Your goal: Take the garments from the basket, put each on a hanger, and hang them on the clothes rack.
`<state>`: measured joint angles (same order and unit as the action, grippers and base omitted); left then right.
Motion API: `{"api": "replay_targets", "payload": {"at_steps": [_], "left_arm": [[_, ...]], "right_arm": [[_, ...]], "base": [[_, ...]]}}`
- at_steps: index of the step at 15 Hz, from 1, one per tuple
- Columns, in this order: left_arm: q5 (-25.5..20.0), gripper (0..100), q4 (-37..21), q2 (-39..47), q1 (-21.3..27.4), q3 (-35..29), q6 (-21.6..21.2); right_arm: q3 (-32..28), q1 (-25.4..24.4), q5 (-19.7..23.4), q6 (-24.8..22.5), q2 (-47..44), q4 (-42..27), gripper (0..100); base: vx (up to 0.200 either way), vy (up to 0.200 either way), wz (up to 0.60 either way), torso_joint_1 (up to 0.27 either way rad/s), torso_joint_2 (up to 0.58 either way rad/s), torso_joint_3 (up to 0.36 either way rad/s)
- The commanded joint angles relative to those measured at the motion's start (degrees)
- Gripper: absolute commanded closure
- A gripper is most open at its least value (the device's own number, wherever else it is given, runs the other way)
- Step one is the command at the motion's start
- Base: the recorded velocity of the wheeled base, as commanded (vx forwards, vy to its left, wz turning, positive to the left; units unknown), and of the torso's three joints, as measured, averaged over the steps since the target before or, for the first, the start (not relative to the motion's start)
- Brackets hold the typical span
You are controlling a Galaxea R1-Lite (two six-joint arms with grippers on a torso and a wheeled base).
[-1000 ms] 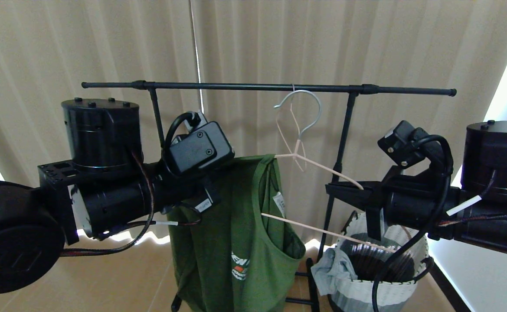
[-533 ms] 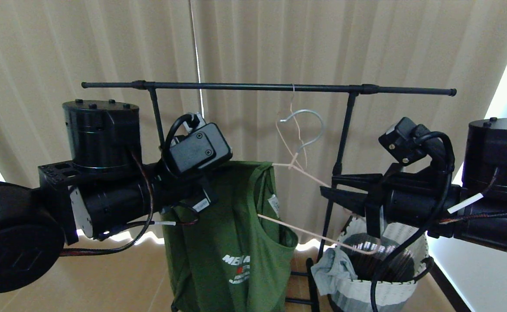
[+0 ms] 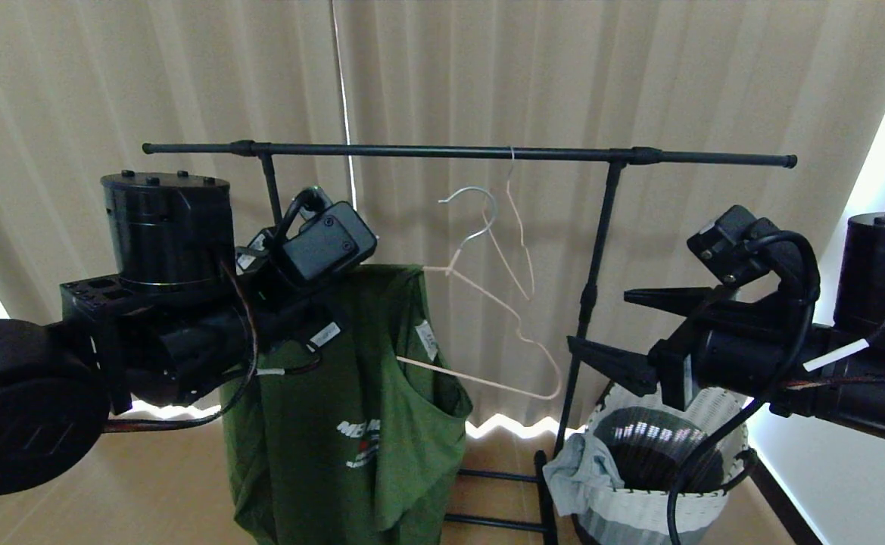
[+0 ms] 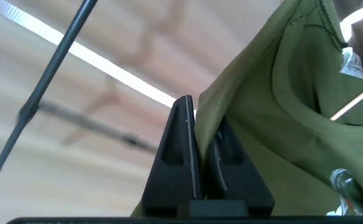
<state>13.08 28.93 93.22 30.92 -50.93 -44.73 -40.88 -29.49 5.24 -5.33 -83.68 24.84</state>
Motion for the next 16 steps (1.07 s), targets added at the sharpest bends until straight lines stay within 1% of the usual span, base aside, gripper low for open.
{"api": "replay_targets", "payload": {"at_steps": [1, 2, 4, 5, 7, 9, 10, 11, 12, 13, 14, 16], "left_arm": [[1.25, 100, 0.08, 0.29, -0.51, -0.31, 0.17], [1.33, 100, 0.08, 0.38, -0.51, -0.84, 0.52], [1.33, 100, 0.08, 0.38, -0.15, -1.71, 2.54], [1.33, 100, 0.25, 0.38, 0.02, -2.59, 5.09], [1.33, 100, 2.45, 0.65, 0.29, -2.77, 7.64], [1.33, 100, 5.7, 1.09, 0.81, -2.59, 7.99], [1.42, 100, 6.76, 1.44, 0.81, -2.77, 8.25], [1.42, 100, 7.81, 1.88, 0.81, -3.21, 8.6], [1.42, 100, 8.43, 2.49, 0.81, -3.82, 9.57], [1.69, 100, 9.74, 2.93, 0.9, -4.53, 11.94], [2.39, 100, 10.53, 3.37, 1.43, -5.58, 14.41], [2.83, 100, 10.62, 3.28, 2.83, -7.16, 18.62]], "right_arm": [[1.94, 0.84, -1.11, -0.03, 3.34, -0.06, 0], [3.17, 1.1, -1.11, -0.03, 4.49, -0.06, 0], [5.54, 1.1, -1.11, 0.05, 5.01, 0.03, 0], [6.77, 1.1, -0.85, 0.23, 5.1, 0.12, 0], [7.56, 0.84, -0.76, 0.58, 4.84, 0.2, 0], [7.39, -0.22, -0.67, 1.28, 4.66, 0.2, 0], [7.39, -1.27, -0.67, 2.25, 4.57, 0.2, 0], [7.48, -2.5, -0.67, 4.18, 4.49, 0.2, 0], [7.39, -3.29, -0.67, 5.33, 3.96, 0.2, 0], [7.39, -3.47, -0.67, 6.29, 3.34, 0.82, 0], [7.56, -3.56, -0.67, 6.65, 2.38, 3.02, 0], [7.48, -4.26, -0.76, 6.82, 0.71, 6.09, 0]], "base": [[0.0, 0.0, 0.0, 0.0, 0.0, 0.0], [0.0, 0.0, 0.0, 0.0, 0.0, 0.0], [0.0, 0.0, 0.0, 0.0, 0.0, 0.0], [0.0, 0.0, 0.0, 0.0, 0.0, 0.0], [0.0, 0.0, 0.0, 0.0, 0.0, 0.0], [0.0, 0.0, 0.0, 0.0, 0.0, 0.0], [0.0, 0.0, 0.0, 0.0, 0.0, 0.0], [0.0, 0.0, 0.0, 0.0, 0.0, 0.0], [0.0, 0.0, 0.0, 0.0, 0.0, 0.0], [0.0, 0.0, 0.0, 0.0, 0.0, 0.0], [0.0, 0.0, 0.0, 0.0, 0.0, 0.0], [0.0, 0.0, 0.0, 0.0, 0.0, 0.0]]}}
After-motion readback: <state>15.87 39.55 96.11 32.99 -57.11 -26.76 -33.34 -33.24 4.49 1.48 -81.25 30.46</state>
